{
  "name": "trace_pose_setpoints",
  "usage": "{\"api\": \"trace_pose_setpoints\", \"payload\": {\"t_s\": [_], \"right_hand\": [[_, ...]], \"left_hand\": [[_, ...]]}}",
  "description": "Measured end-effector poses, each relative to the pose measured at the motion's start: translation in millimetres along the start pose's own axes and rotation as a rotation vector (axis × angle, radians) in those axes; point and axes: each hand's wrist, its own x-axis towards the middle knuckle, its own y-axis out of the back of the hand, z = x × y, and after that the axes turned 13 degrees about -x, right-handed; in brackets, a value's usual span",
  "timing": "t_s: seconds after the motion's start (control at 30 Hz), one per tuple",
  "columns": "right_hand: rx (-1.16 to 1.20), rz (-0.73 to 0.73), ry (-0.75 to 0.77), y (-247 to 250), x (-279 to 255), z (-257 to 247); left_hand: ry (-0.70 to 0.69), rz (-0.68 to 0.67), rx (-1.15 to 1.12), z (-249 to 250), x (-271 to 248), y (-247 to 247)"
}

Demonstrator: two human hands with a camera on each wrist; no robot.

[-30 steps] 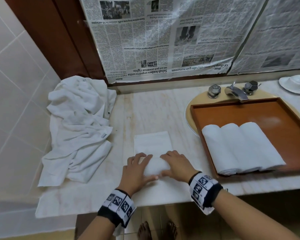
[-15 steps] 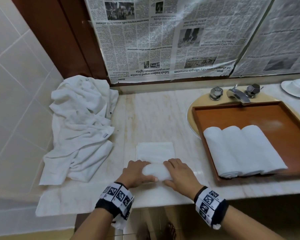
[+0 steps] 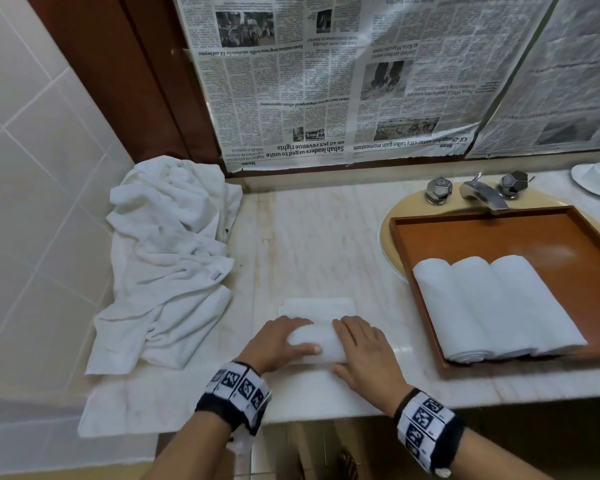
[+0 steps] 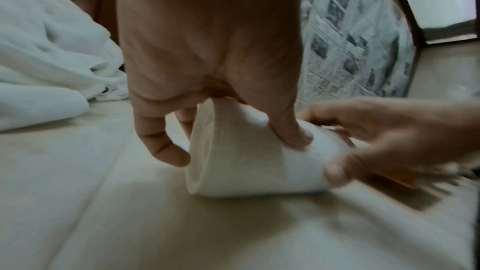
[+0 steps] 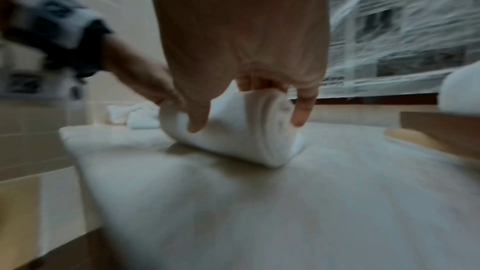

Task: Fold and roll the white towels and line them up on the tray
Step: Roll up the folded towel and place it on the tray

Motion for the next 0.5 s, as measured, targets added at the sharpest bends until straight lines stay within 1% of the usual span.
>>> {"api": "trace_pose_setpoints", "payload": {"t_s": [0.03,0.1,0.17,0.23,0.3,0.37,0.4,0.43,0.5], "right_hand": [[0.015,0.013,-0.009,-2,4,0],[0.092,-0.037,-0.044,2,20,7],[0.194,-0.213,-0.058,10,36,17],[0.282,-0.37,-0.051,24,48,25],[0.398,-0.507,-0.032,36,53,31],[0.471,-0.621,-0.02,43,50,32],[0.485,-0.632,-0.032,44,44,31],[0.488,-0.599,-0.056,43,37,29],[0.468,-0.457,-0.105,38,19,23]], "left_hand": [[0.012,-0.007,0.004,3,3,2],[0.01,0.042,0.103,7,4,0],[-0.045,0.14,0.248,11,-5,-8],[-0.103,0.191,0.343,11,-16,-19],[-0.077,0.165,0.385,10,-22,-26],[-0.023,0.099,0.401,11,-24,-26],[0.003,0.057,0.405,13,-22,-23],[0.023,0.013,0.407,15,-20,-18],[0.056,-0.071,0.406,22,-12,-7]]}}
